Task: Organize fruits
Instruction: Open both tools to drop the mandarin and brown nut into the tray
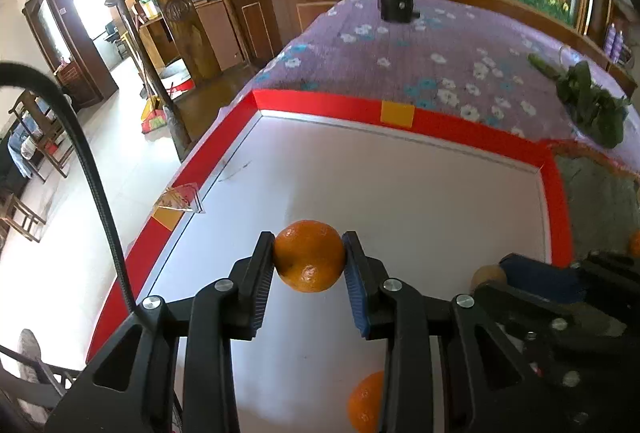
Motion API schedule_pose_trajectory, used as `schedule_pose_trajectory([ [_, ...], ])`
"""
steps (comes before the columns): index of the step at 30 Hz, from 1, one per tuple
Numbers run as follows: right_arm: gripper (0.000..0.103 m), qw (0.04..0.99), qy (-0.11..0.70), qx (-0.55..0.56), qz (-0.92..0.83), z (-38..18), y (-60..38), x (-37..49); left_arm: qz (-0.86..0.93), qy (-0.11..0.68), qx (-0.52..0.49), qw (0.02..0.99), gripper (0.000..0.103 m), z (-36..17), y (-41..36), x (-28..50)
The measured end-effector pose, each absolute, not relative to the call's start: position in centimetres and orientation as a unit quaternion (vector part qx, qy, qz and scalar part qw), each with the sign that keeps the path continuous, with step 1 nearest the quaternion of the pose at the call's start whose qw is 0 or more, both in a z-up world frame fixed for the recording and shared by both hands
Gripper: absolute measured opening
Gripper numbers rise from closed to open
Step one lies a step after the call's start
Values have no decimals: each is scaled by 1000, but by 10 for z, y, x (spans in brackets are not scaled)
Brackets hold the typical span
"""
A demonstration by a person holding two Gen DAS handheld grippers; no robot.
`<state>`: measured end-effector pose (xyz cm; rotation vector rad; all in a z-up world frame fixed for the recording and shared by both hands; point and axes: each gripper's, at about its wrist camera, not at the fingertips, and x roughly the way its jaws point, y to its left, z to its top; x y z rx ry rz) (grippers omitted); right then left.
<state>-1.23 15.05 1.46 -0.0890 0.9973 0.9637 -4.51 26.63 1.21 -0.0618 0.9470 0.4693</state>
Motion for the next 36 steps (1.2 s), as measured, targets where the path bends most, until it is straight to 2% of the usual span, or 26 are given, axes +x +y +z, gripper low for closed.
schedule_pose_trajectory([
  [2,26,768,457,-36,447,17,147,-12,224,456,-24,861,33,11,265,-45],
  [6,26,770,447,-7,456,28,133,-8,229,453,-31,861,49,17,263,-49],
  [11,27,775,436,40,455,42,111,1,241,431,-23,870,56,35,256,-59],
  [16,27,778,442,67,442,49,92,2,217,413,-11,884,67,54,229,-68],
  [18,27,777,442,76,441,53,84,0,201,409,-2,890,75,58,216,-70],
  [25,27,801,427,74,413,68,25,-15,139,406,28,903,75,66,153,-73],
  [36,28,840,432,96,315,63,-142,-24,48,418,64,905,75,62,60,-75],
])
